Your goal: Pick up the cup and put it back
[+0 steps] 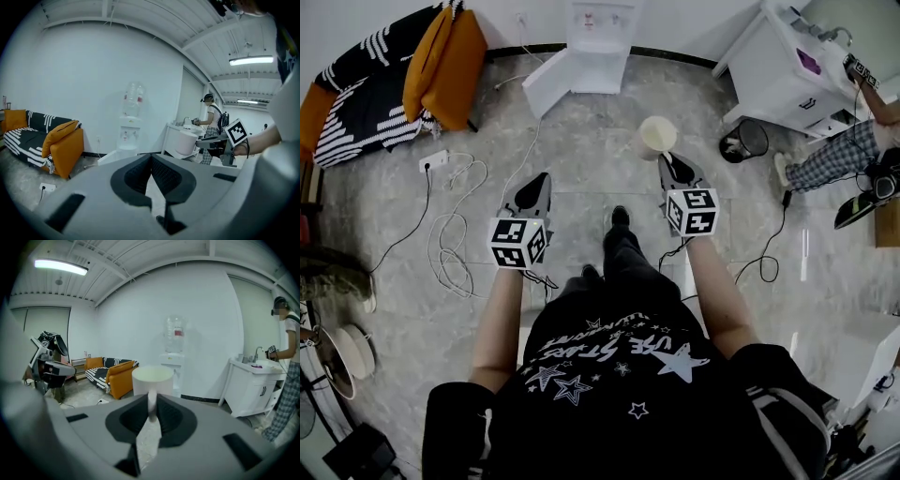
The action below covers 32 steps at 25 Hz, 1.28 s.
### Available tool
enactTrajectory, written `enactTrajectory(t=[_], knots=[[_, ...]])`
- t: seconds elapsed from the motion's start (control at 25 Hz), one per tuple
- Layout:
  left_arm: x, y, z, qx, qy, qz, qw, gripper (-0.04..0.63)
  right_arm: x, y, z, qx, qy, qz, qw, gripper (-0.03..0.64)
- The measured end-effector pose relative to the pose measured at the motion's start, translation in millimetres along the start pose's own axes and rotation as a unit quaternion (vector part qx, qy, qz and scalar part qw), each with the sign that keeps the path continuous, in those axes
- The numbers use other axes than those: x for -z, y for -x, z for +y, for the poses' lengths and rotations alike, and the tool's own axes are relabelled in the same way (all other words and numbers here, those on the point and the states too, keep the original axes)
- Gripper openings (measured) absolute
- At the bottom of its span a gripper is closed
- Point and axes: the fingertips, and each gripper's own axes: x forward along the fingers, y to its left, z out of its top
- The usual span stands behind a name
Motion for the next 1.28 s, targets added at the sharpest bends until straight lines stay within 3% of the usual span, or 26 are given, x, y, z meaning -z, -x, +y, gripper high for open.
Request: enactTrajectory(t=[0.36,0.64,1.04,1.28], knots=[[3.8,-6.9,-4.6,-0.002,-0.001,0.002,1.0000,0.009,5.7,-1.6,-11.5,0.000,-0.010,0.000,1.000,0.048],[-11.1,-49.1,0.5,-0.012,0.003,0.005,0.9999,0.009,3.0,-29.4,-39.4,-0.008,-0.014,0.008,1.000,0.048],[-42.9,-160.6,22.5,-0.053,0.002,0.015,0.9985,0.009,-29.1,-132.5,-98.2,-0.067,0.016,0.015,0.997,0.048],[-50.0,-195.5,35.9,-0.095,0.007,0.019,0.9953,0.009,-33.7,-185.2,-124.4,-0.105,0.021,0.028,0.994,0.048]])
